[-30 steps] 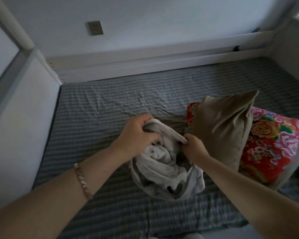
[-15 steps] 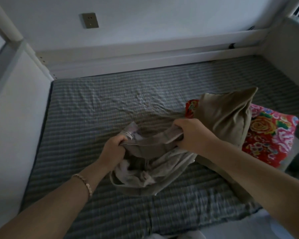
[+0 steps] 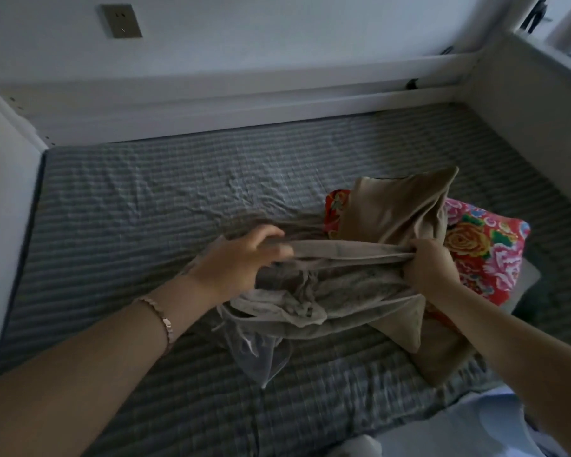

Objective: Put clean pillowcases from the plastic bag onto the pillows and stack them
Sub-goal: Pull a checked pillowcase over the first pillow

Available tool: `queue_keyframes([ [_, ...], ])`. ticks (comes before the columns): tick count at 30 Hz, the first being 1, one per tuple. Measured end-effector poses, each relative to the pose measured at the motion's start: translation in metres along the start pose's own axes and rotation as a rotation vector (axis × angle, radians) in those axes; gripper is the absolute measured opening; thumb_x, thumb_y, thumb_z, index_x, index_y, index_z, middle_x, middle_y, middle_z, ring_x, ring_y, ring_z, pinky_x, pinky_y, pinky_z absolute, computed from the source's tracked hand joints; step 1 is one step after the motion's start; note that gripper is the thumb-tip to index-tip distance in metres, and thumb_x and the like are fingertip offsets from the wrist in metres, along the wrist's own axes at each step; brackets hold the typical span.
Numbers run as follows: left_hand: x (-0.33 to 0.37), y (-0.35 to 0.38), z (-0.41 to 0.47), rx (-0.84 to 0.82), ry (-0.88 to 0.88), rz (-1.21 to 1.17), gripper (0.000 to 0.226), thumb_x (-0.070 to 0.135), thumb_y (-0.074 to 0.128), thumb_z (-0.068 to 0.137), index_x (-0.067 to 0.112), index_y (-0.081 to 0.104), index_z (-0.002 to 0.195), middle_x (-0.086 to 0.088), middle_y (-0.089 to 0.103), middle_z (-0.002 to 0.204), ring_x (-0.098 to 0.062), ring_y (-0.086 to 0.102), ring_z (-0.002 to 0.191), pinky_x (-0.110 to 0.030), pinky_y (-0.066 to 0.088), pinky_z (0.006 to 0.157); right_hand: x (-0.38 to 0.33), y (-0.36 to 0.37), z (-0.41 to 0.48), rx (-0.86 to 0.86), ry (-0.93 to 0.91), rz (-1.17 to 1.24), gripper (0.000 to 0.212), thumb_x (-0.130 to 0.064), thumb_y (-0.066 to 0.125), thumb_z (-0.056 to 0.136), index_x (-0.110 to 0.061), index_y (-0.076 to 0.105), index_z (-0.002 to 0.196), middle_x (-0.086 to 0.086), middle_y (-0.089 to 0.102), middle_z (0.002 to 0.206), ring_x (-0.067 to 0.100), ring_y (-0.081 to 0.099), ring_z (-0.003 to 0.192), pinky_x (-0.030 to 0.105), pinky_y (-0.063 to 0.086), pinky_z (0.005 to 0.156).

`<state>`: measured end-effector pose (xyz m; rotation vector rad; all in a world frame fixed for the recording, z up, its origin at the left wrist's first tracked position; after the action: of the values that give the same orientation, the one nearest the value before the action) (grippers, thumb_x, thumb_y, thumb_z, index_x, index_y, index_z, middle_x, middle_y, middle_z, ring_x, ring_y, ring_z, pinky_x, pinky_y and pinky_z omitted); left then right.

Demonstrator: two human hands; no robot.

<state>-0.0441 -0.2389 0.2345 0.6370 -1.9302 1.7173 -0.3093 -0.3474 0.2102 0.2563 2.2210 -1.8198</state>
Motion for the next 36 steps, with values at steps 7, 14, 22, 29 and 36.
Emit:
queue_keyframes([
  [7, -0.007, 0.033, 0.092, -0.053, -0.331, 0.652, 0.015, 0.009, 0.045, 0.094, 0.009, 0.054, 0.105, -0.01, 0.043, 0.12, -0.03, 0.055, 0.101, -0.034, 0.039, 0.072, 0.07, 0.048, 0.099, -0.373, 0.236, 0.217, 0.101, -0.071, 0.074, 0.046, -0.012, 0.051, 0.126, 0.009, 0.053, 0.126, 0.022, 0.053, 0.107, 0.03, 0.046, 0.082],
  [14, -0.038, 0.105, 0.167, -0.093, -0.639, 0.644, 0.035, 0.011, 0.038, 0.094, 0.007, 0.039, 0.13, -0.013, 0.025, 0.144, -0.029, 0.054, 0.111, -0.033, 0.046, 0.082, 0.144, 0.094, 0.161, -0.383, 0.712, 0.531, 0.123, -0.049, 0.082, 0.059, -0.003, 0.009, 0.147, 0.018, 0.021, 0.151, 0.032, 0.027, 0.136, 0.039, 0.028, 0.111],
  [22, -0.071, 0.179, 0.2, 0.038, -0.695, 0.292, 0.03, 0.017, 0.039, 0.096, 0.009, 0.048, 0.122, -0.006, 0.037, 0.133, -0.028, 0.054, 0.104, -0.035, 0.04, 0.072, 0.174, 0.143, 0.185, -0.083, 0.534, 0.452, 0.046, -0.017, 0.068, 0.077, -0.008, 0.046, 0.116, 0.006, 0.056, 0.093, 0.027, 0.056, 0.087, 0.034, 0.046, 0.074],
  [29, -0.106, 0.196, 0.184, 0.161, -0.873, -0.449, 0.042, 0.051, 0.052, 0.086, 0.014, 0.066, 0.102, -0.008, 0.065, 0.099, -0.027, 0.061, 0.088, -0.034, 0.05, 0.08, 0.091, 0.117, 0.162, -0.582, 0.181, 0.681, 0.028, 0.007, 0.064, 0.072, -0.018, 0.057, 0.083, 0.005, 0.062, 0.082, 0.019, 0.06, 0.076, 0.03, 0.051, 0.067],
  [36, -0.126, 0.26, 0.135, -0.106, -1.004, -1.216, 0.094, 0.075, 0.077, 0.03, 0.023, 0.065, 0.108, -0.003, 0.068, 0.112, -0.027, 0.062, 0.107, -0.047, 0.041, 0.102, 0.101, 0.131, 0.156, -0.703, 0.466, 0.85, 0.045, -0.005, 0.072, 0.07, -0.008, 0.059, 0.112, 0.016, 0.066, 0.101, 0.033, 0.063, 0.09, 0.039, 0.053, 0.072],
])
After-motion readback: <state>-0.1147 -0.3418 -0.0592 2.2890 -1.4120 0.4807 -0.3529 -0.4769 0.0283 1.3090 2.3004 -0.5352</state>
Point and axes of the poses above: each hand's wrist, its own z-axis towards the middle knuckle, its own y-axis out of the palm, x = y × z, the point moved 8 cm from there along z, towards the middle knuckle
